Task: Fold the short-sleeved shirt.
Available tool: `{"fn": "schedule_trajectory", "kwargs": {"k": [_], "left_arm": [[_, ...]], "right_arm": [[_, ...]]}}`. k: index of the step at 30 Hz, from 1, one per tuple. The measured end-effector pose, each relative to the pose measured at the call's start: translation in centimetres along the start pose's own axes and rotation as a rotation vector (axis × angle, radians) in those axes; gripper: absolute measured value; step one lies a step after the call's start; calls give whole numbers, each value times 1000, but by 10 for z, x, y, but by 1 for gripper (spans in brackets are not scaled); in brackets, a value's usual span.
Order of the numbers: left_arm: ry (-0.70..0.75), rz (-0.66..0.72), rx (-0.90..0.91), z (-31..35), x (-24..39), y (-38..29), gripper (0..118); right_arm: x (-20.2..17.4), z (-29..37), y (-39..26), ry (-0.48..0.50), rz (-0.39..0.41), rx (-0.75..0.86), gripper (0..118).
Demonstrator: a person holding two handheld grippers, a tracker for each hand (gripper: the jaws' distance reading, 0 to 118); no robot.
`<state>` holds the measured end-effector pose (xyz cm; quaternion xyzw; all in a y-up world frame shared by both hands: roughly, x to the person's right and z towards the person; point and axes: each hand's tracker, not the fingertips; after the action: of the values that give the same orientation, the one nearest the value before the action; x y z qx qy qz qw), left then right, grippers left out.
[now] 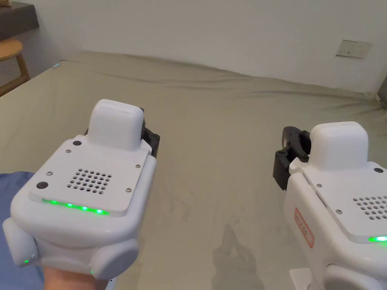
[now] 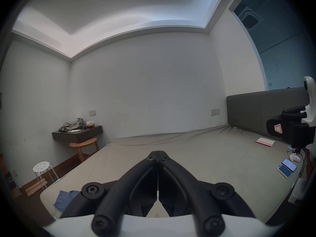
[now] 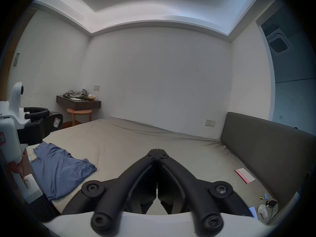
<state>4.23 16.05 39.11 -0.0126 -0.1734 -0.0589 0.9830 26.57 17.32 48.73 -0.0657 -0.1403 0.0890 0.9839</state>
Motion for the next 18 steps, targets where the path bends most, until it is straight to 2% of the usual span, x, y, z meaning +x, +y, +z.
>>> {"fn": "schedule_trajectory", "kwargs": {"k": [11,18], "left_arm": [[272,-41,-7,39,-85,-1,0],[395,-80,-29,67,-127,1,0]], "right_arm": [[-81,-16,17,250,30,52,1],[-137,-18,26,400,43,90,1]]}}
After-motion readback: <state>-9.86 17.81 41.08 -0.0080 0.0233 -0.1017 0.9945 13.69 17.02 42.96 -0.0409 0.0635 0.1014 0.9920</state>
